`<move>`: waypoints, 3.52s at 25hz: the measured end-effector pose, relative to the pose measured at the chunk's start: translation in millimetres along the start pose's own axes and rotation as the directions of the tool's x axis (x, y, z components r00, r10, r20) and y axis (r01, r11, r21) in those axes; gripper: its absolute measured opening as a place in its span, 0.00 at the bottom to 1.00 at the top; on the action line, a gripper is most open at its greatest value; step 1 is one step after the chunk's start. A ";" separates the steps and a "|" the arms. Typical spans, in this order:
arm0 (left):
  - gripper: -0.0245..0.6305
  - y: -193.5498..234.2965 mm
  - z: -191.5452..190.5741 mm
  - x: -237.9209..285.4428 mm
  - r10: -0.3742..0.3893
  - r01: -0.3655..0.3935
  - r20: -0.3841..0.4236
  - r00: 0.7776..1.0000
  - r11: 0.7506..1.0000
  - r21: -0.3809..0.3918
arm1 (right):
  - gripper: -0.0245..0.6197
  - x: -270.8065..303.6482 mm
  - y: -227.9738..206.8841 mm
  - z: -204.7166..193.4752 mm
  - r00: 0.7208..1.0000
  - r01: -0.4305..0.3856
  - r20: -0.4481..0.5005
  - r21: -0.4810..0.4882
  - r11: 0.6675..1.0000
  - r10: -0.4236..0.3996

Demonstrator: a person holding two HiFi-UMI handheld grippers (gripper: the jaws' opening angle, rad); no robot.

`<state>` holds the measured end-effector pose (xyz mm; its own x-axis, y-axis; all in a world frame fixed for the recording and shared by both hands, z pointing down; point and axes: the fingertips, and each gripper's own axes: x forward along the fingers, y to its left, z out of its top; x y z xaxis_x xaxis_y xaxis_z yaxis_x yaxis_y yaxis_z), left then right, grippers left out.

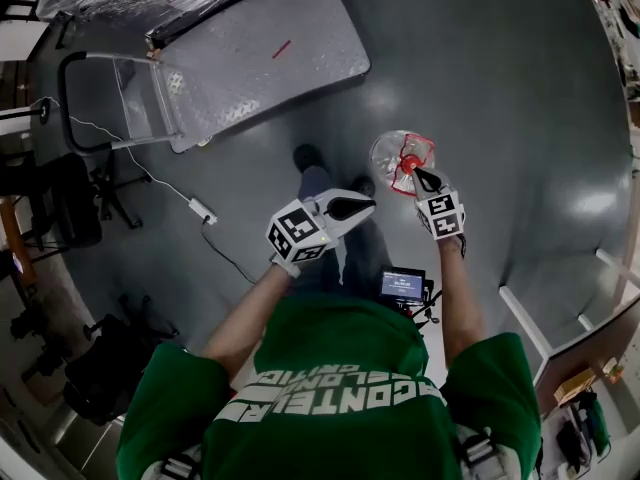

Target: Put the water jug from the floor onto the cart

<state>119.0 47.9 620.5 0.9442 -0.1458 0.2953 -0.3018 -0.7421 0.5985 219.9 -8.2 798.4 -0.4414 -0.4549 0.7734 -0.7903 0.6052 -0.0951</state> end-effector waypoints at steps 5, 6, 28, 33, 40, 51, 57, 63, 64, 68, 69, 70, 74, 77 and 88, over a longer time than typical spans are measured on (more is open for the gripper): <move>0.06 11.7 -12.4 -0.7 0.004 -0.004 -0.008 1.000 1.000 -0.029 | 0.03 -8.5 -12.0 -15.8 0.997 -0.050 -0.059 -0.093 0.994 0.044; 0.06 15.3 -14.1 1.7 0.005 -0.005 -0.010 1.000 1.000 -0.030 | 0.03 -8.3 -17.8 -18.4 0.996 -0.058 -0.076 -0.113 0.992 0.050; 0.06 41.9 -52.1 65.8 -0.110 0.107 -0.067 0.992 0.993 -0.045 | 0.42 107.6 -30.4 -138.3 0.966 -0.159 -0.217 -0.071 0.985 0.140; 0.05 46.0 -51.8 69.3 -0.115 0.112 -0.068 0.991 0.993 -0.046 | 0.56 130.3 -37.9 -155.6 0.965 -0.110 -0.244 -0.057 0.992 0.093; 0.05 54.4 -57.7 49.6 -0.104 0.100 -0.063 0.993 0.993 -0.060 | 0.59 162.0 -30.2 -182.0 0.952 -0.050 -0.302 -0.028 0.998 0.039; 0.06 63.4 -60.1 52.2 -0.098 0.094 -0.053 0.994 0.992 -0.087 | 0.51 182.2 -46.3 -207.7 0.892 0.030 -0.447 -0.103 0.994 -0.073; 0.06 63.5 -65.9 59.9 -0.104 0.099 -0.047 0.993 0.990 -0.104 | 0.51 184.2 -45.0 -208.5 0.896 0.003 -0.442 -0.078 0.997 -0.038; 0.05 62.2 -65.7 63.5 -0.115 0.109 -0.052 0.992 0.987 -0.116 | 0.51 194.7 -46.7 -209.3 0.870 0.004 -0.490 -0.098 0.995 -0.052; 0.06 62.0 -66.1 63.7 -0.117 0.110 -0.053 0.992 0.987 -0.118 | 0.51 195.6 -46.3 -208.9 0.866 0.005 -0.497 -0.097 0.995 -0.053; 0.05 59.8 -66.4 65.0 -0.118 0.111 -0.057 0.991 0.987 -0.113 | 0.52 195.0 -46.2 -209.8 0.866 0.010 -0.497 -0.088 0.996 -0.053; 0.05 60.2 -65.3 65.1 -0.116 0.109 -0.055 0.992 0.988 -0.112 | 0.52 194.4 -46.5 -209.9 0.867 0.011 -0.495 -0.088 0.996 -0.053; 0.06 61.0 -64.4 64.5 -0.113 0.107 -0.052 0.992 0.988 -0.112 | 0.52 194.1 -46.2 -209.8 0.868 0.012 -0.493 -0.089 0.996 -0.054; 0.06 63.2 -64.4 61.4 -0.107 0.101 -0.054 0.993 0.988 -0.113 | 0.51 194.3 -44.0 -209.2 0.867 0.012 -0.495 -0.092 0.996 -0.057; 0.05 64.2 -64.5 60.0 -0.102 0.095 -0.055 0.993 0.989 -0.112 | 0.51 194.5 -45.0 -209.4 0.863 0.015 -0.502 -0.087 0.996 -0.056; 0.05 57.7 -47.3 47.8 -0.074 0.070 -0.035 0.997 0.994 -0.085 | 0.51 173.0 -49.9 -181.7 0.886 0.025 -0.462 -0.019 1.000 -0.031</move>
<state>140.5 29.1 704.4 0.9587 -0.0680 0.2763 -0.2447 -0.6921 0.6790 260.1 1.6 1050.8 -0.1706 -0.1197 0.9781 -0.7927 0.6062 -0.0641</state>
